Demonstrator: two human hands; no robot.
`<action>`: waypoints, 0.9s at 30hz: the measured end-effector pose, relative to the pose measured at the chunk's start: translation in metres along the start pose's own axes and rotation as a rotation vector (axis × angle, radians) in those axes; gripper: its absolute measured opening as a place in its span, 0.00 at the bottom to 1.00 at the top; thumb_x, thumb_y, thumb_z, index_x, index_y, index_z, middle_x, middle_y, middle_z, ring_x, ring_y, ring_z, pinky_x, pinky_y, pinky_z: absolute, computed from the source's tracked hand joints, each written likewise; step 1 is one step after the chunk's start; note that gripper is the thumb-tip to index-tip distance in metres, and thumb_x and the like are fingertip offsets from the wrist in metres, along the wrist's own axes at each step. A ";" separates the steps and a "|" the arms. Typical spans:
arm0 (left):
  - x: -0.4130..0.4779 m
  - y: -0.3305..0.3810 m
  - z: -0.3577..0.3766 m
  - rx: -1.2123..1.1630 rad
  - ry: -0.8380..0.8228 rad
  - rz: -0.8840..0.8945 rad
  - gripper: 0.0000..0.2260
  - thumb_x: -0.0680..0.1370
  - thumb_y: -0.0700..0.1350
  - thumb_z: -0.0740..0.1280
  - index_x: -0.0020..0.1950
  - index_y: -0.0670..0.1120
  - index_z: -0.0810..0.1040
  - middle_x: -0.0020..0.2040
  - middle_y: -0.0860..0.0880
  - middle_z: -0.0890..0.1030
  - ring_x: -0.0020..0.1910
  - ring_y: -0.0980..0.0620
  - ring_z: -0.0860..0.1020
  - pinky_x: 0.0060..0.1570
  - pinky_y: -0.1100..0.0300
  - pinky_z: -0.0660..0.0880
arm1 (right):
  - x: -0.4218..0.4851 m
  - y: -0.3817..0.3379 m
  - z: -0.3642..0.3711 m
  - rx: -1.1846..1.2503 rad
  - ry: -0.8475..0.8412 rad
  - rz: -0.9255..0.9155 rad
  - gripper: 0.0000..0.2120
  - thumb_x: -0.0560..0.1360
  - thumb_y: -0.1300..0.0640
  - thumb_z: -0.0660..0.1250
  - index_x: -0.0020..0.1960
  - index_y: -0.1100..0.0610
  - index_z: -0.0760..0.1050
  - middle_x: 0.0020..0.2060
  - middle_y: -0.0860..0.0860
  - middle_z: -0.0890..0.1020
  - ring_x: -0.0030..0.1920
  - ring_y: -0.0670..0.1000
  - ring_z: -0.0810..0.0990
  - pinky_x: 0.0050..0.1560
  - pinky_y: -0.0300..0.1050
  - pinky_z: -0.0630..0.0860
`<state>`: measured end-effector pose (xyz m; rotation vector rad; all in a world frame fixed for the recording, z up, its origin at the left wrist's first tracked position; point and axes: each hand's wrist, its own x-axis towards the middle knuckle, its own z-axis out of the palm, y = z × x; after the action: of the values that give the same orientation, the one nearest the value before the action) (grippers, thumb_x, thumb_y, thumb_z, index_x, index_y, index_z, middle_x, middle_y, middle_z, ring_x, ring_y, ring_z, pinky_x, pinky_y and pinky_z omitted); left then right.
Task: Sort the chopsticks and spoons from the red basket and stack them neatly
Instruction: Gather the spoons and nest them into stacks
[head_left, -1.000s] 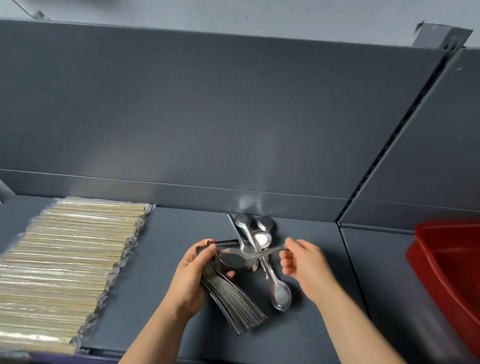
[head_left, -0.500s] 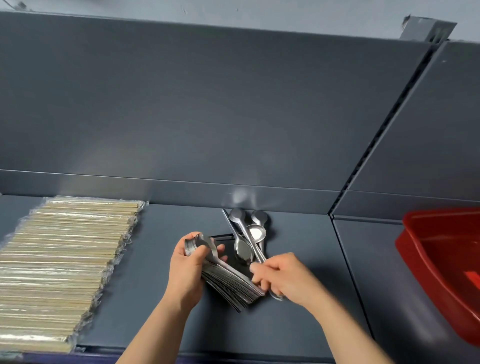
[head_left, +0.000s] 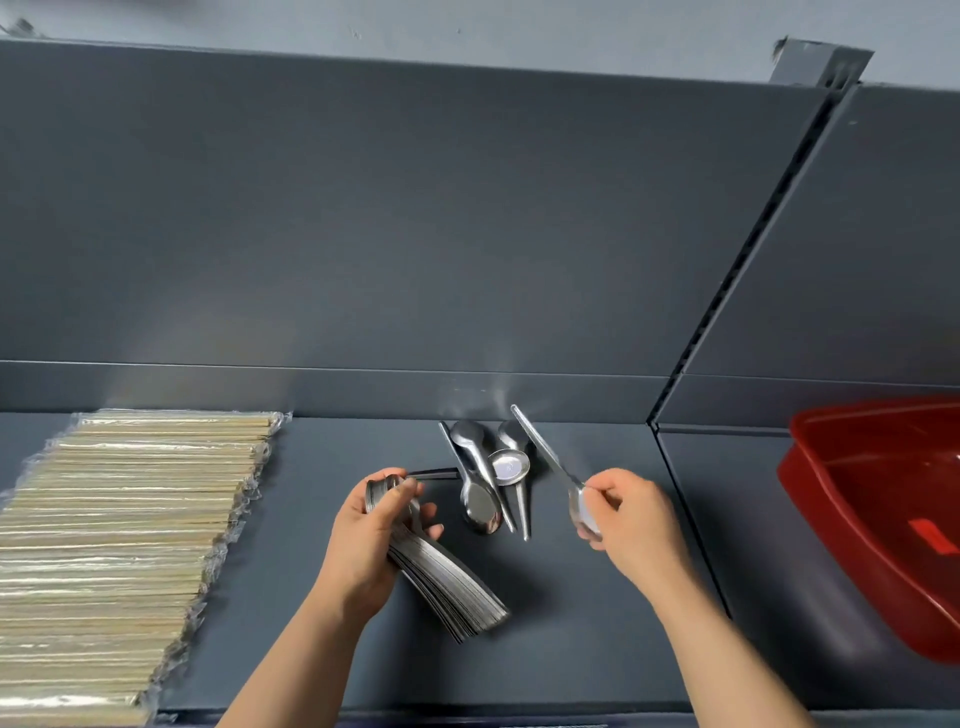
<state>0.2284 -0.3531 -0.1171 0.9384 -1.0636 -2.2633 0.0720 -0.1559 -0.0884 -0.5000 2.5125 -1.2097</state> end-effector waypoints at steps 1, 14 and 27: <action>0.000 0.001 0.001 -0.001 -0.020 -0.016 0.04 0.76 0.39 0.68 0.49 0.45 0.77 0.40 0.45 0.81 0.37 0.44 0.81 0.34 0.52 0.79 | 0.001 -0.004 -0.007 0.089 -0.009 -0.008 0.09 0.76 0.63 0.63 0.40 0.55 0.78 0.34 0.52 0.82 0.32 0.52 0.80 0.35 0.46 0.79; -0.018 0.003 0.023 0.185 -0.471 -0.237 0.19 0.64 0.40 0.81 0.52 0.41 0.81 0.41 0.39 0.80 0.35 0.46 0.79 0.33 0.55 0.77 | 0.009 -0.047 0.020 0.333 -0.510 -0.067 0.14 0.67 0.64 0.77 0.49 0.55 0.76 0.34 0.48 0.83 0.33 0.46 0.80 0.38 0.41 0.76; -0.007 0.008 0.002 0.133 -0.242 -0.159 0.21 0.71 0.23 0.61 0.55 0.43 0.80 0.48 0.39 0.83 0.45 0.38 0.83 0.30 0.55 0.76 | 0.047 -0.021 0.058 -0.149 -0.074 0.051 0.08 0.70 0.50 0.72 0.42 0.54 0.76 0.34 0.48 0.80 0.38 0.52 0.78 0.40 0.46 0.75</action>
<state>0.2330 -0.3527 -0.1069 0.8424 -1.2980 -2.5113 0.0575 -0.2285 -0.1116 -0.5034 2.5476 -0.9718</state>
